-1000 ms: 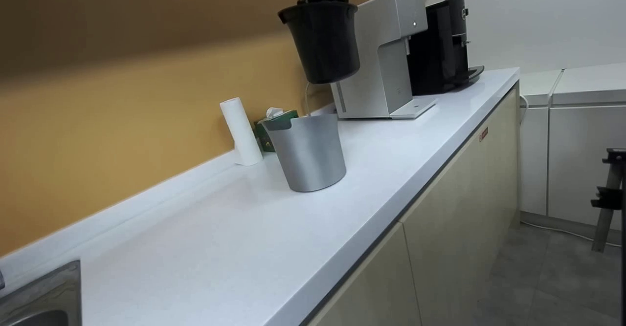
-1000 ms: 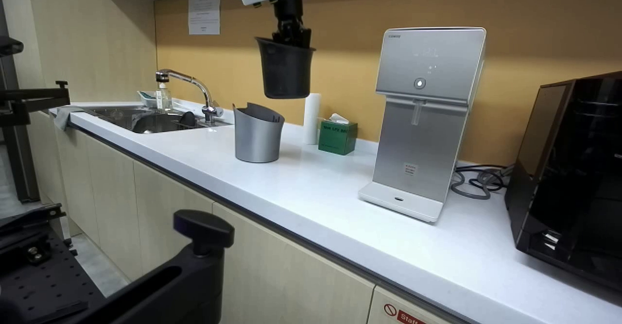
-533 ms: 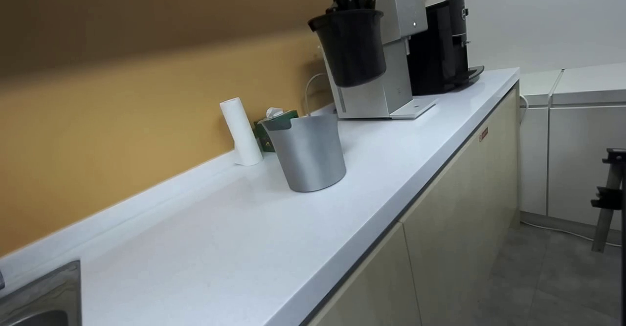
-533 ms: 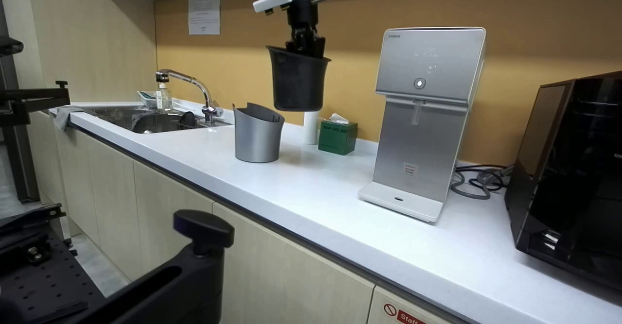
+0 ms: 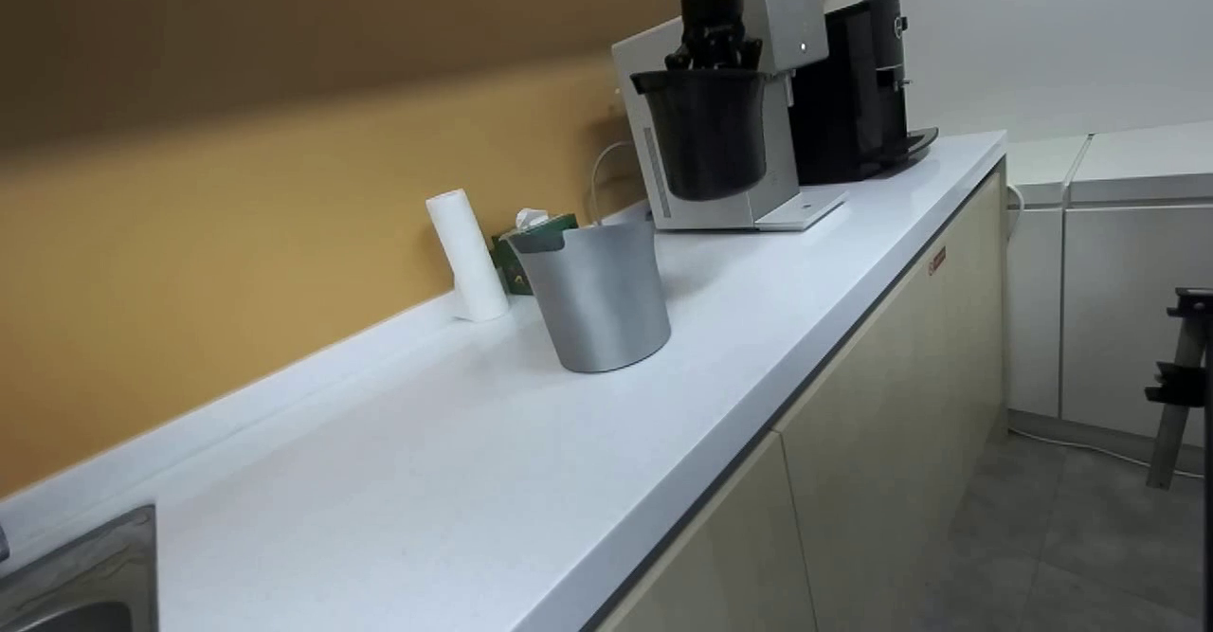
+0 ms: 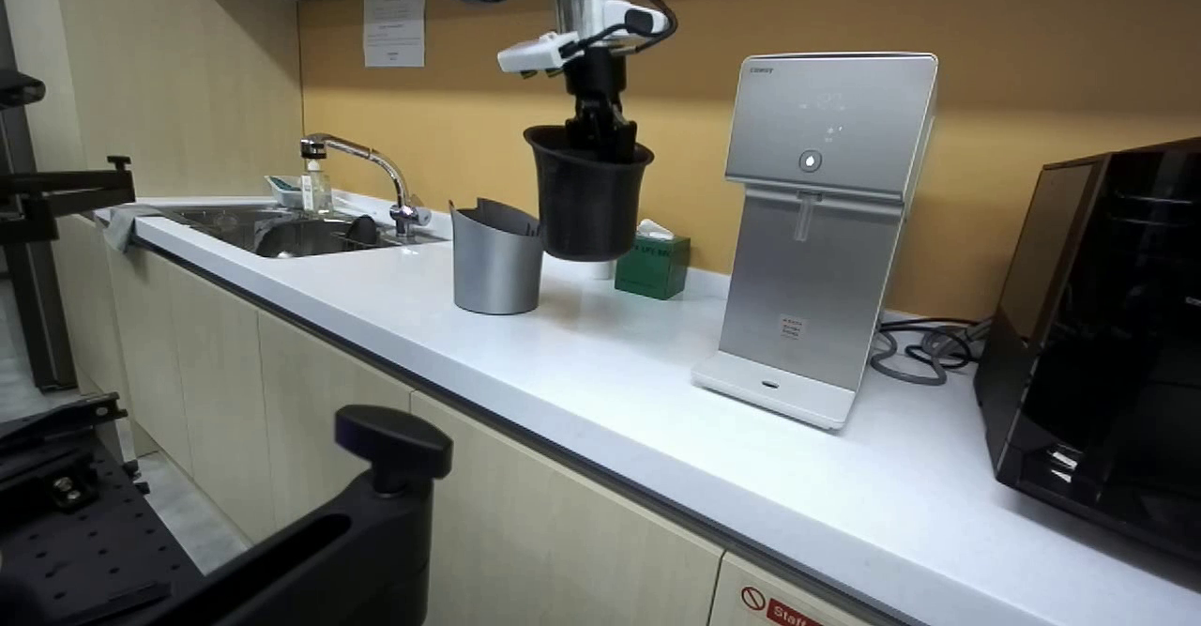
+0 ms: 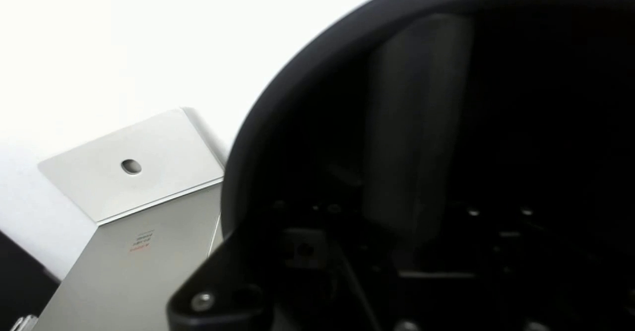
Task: Remove the black jug from the silver jug and put it on the kitchen countertop
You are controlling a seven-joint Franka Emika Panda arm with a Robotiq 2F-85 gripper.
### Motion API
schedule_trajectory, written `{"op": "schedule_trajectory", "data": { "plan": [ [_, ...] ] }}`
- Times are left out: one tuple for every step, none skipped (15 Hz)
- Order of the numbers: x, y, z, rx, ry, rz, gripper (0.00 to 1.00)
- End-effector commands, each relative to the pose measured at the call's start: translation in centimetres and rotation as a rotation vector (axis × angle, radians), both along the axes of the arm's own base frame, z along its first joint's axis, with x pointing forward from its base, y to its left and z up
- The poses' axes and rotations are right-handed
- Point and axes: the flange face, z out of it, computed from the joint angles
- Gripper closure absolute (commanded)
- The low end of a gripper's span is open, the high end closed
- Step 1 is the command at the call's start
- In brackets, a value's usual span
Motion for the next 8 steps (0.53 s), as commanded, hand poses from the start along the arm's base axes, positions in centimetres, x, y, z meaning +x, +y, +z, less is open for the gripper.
{"op": "schedule_trajectory", "data": {
  "plan": [
    [-1.7, 0.0, -1.4, -0.003, -0.056, -0.057, 0.97],
    [-2.0, 0.0, -2.1, -0.012, -0.058, -0.063, 0.97],
    [-2.3, 0.0, -2.7, -0.016, -0.055, -0.065, 0.97],
    [-2.6, 0.1, -3.2, -0.019, -0.05, -0.066, 0.97],
    [-2.9, 0.1, -3.7, -0.021, -0.042, -0.069, 0.97],
    [-3.2, 0.1, -4.2, -0.015, -0.029, -0.069, 0.97],
    [-3.6, 0.1, -4.7, -0.014, -0.015, -0.073, 0.97],
    [-3.9, 0.1, -5.3, -0.009, -0.001, -0.077, 0.97]
  ]
}}
